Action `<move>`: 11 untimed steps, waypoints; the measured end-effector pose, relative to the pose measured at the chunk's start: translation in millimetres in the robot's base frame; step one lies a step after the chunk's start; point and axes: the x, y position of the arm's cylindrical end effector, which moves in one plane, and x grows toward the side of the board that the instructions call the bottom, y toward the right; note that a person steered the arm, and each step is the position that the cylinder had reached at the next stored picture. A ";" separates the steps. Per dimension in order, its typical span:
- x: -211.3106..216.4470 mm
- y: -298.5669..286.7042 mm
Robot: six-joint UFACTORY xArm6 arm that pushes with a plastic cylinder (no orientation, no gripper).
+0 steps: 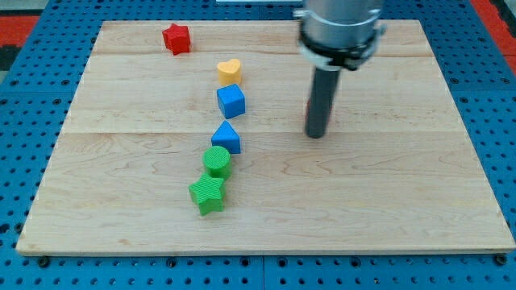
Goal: Slide the red star into red circle
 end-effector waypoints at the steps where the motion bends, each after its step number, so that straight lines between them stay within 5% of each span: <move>1: -29.2 -9.2; 3: -26.0 116.0; 4: -25.4 43.3; 6: -174.5 6.6; 8: -216.5 -172.4; 9: -255.3 -178.8; 10: -245.2 -271.5; 11: -209.1 -247.2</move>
